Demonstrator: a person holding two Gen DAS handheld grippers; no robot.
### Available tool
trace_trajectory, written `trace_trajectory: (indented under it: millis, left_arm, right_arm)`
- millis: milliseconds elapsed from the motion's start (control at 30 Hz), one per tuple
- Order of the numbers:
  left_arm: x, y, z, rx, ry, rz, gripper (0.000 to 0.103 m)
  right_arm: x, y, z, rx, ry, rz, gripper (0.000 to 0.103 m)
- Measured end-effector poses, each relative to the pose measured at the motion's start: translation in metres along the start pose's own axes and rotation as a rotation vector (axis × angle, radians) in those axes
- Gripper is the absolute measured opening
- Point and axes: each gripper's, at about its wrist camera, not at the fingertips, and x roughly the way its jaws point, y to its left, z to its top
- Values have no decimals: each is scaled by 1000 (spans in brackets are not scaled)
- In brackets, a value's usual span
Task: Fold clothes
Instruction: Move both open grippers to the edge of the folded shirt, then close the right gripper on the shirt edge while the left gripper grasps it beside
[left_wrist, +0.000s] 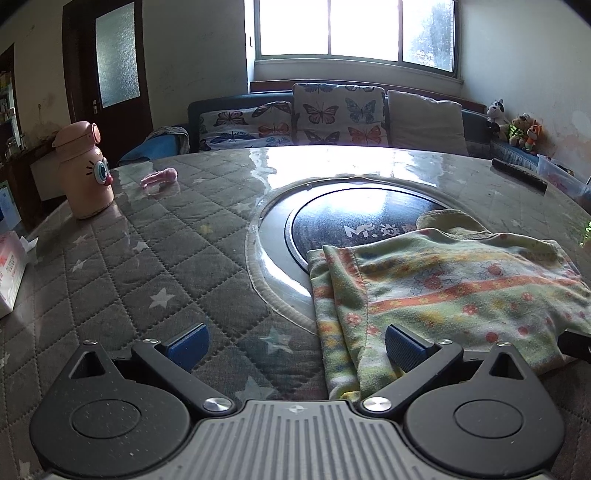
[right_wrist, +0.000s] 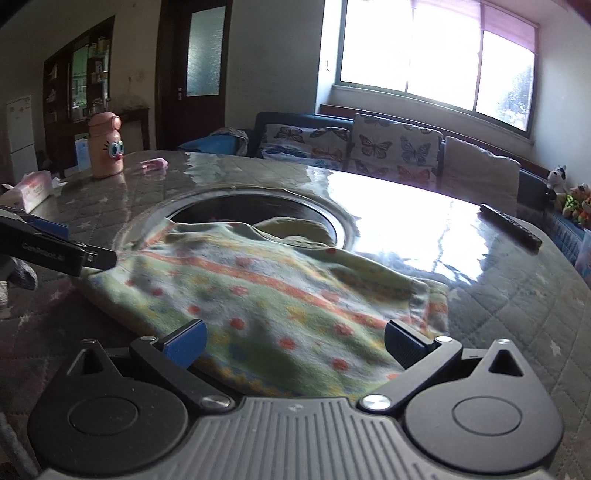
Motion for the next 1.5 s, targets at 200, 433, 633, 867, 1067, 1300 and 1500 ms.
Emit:
trace_trajectory:
  millis: [200, 433, 633, 867, 1067, 1300, 1500]
  left_arm:
    - [-2, 3, 1, -14, -4, -3, 103]
    - [-5, 12, 4, -51, -2, -14, 103]
    - [-5, 23, 10, -93, 3, -33, 103]
    - [-1, 37, 17, -137, 17, -31, 103]
    - [4, 48, 21, -190, 34, -42, 103]
    - [9, 49, 22, -254, 72, -140, 103]
    - [20, 47, 25, -367, 145, -250, 103]
  right_arm:
    - [3, 25, 10, -65, -5, 95, 103]
    - [11, 59, 19, -169, 9, 206, 103]
    - [15, 85, 28, -265, 19, 281, 95]
    - [22, 106, 32, -342, 33, 330, 86]
    - [28, 127, 31, -443, 38, 334, 68]
    - [39, 135, 32, -447, 56, 325, 24]
    - [24, 115, 41, -323, 7, 354, 10]
